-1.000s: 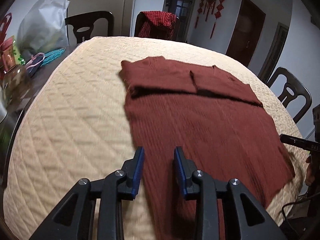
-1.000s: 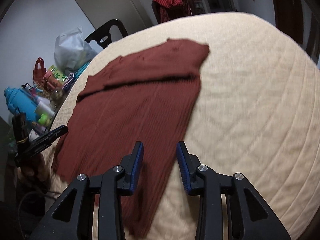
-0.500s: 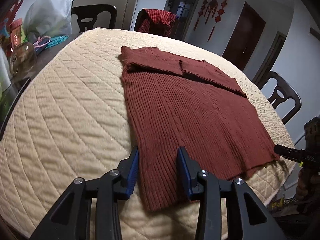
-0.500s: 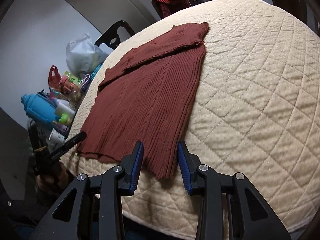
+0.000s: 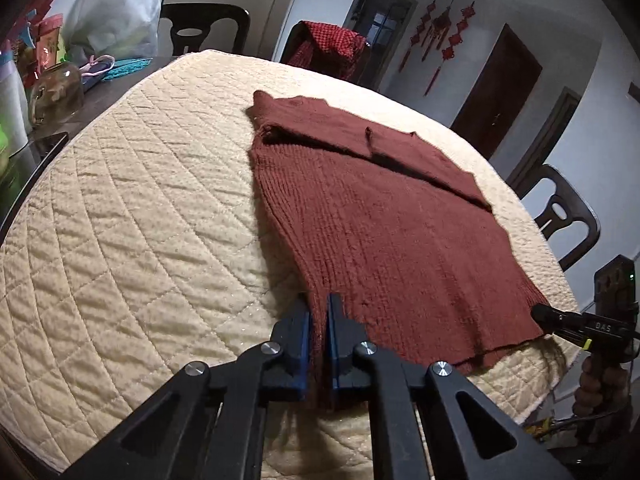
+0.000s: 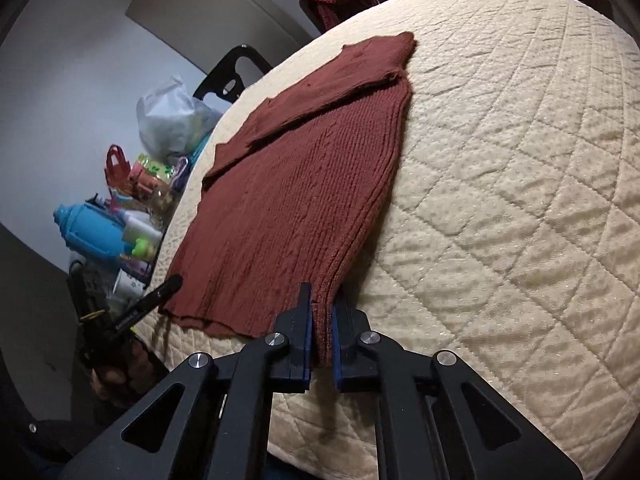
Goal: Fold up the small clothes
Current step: 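Grasp the sweater hem with the left gripper while the right gripper grasps it too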
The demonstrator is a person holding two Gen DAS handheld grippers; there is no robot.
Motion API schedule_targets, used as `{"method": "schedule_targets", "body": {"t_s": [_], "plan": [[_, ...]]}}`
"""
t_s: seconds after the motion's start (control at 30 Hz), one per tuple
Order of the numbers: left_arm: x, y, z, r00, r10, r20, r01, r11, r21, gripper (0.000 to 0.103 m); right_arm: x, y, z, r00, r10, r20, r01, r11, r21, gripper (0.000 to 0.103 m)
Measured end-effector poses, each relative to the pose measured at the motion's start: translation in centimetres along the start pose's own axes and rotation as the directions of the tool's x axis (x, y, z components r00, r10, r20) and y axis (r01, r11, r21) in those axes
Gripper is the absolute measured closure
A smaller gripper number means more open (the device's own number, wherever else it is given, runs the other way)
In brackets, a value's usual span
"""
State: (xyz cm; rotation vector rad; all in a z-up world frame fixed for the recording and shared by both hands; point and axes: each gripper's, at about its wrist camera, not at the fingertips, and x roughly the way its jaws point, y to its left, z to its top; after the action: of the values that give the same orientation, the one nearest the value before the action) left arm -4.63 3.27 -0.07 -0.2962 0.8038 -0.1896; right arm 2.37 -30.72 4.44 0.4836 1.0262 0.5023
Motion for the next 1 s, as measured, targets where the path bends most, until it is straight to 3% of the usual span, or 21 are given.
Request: {"method": "schedule_targets", "body": {"t_s": [0.23, 0.5, 0.67, 1.0], "plan": [[-3.9, -0.2, 0.3, 0.99, -0.097, 0.099, 0.098, 0.995, 0.001, 0.094, -5.2, 0.6, -0.5, 0.993, 0.037, 0.111, -0.033, 0.999, -0.037, 0.097], [-4.5, -0.9, 1.9, 0.979, -0.138, 0.153, 0.141, 0.99, -0.007, 0.094, -5.8, 0.9, 0.2, 0.987, 0.077, 0.138, -0.069, 0.996, -0.057, 0.097], [-4.8, -0.6, 4.3, 0.968, -0.134, 0.212, 0.141, 0.99, -0.017, 0.094, -6.3, 1.8, 3.1, 0.973, 0.116, 0.197, -0.102, 0.991, -0.082, 0.097], [-2.0, -0.7, 12.9, 0.96, -0.109, 0.258, 0.112, 0.994, 0.005, 0.094, -4.7, 2.9, 11.7, 0.959, 0.137, 0.248, -0.11, 0.987, -0.12, 0.097]]}}
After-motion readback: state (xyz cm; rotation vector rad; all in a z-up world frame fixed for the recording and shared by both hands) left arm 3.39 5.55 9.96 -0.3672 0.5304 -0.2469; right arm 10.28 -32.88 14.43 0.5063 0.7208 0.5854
